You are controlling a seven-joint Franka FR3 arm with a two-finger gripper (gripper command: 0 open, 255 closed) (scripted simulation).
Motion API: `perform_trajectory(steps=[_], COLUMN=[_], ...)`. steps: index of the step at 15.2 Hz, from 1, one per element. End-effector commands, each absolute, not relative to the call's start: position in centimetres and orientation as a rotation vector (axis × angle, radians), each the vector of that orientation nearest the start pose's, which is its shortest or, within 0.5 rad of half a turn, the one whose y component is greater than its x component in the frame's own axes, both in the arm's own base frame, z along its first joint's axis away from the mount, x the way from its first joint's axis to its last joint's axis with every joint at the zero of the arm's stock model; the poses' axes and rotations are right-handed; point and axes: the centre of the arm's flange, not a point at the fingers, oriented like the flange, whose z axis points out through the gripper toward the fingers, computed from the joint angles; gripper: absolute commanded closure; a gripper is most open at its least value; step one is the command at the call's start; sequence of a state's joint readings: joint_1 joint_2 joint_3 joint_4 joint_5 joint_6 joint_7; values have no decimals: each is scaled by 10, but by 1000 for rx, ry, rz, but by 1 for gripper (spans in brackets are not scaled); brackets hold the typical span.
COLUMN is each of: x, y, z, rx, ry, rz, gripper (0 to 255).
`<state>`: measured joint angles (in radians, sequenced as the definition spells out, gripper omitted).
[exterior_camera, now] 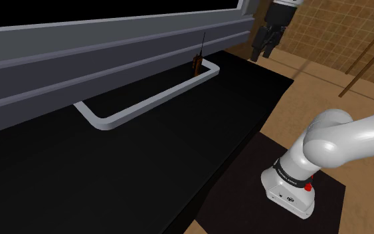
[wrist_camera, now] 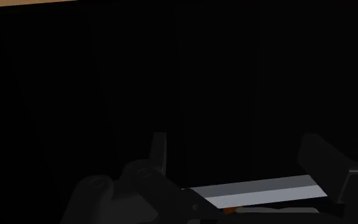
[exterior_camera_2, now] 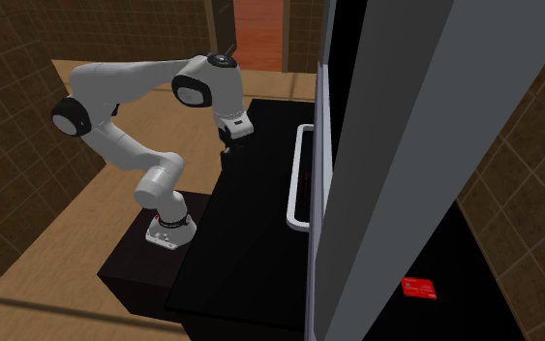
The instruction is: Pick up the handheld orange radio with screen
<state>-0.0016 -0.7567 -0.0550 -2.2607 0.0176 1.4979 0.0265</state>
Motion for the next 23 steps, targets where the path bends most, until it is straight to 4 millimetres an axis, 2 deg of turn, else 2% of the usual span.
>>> perform_trajectory(steps=[1,9,18,23], x=[308,356,429,432], y=[-22,42,101,102], z=[619,586,558,537], rx=[-3084,-3186,-3180,-3177], ry=[103,267,462,467], rz=[10,-500,-1115,-1134], gripper=[0,0,0,0])
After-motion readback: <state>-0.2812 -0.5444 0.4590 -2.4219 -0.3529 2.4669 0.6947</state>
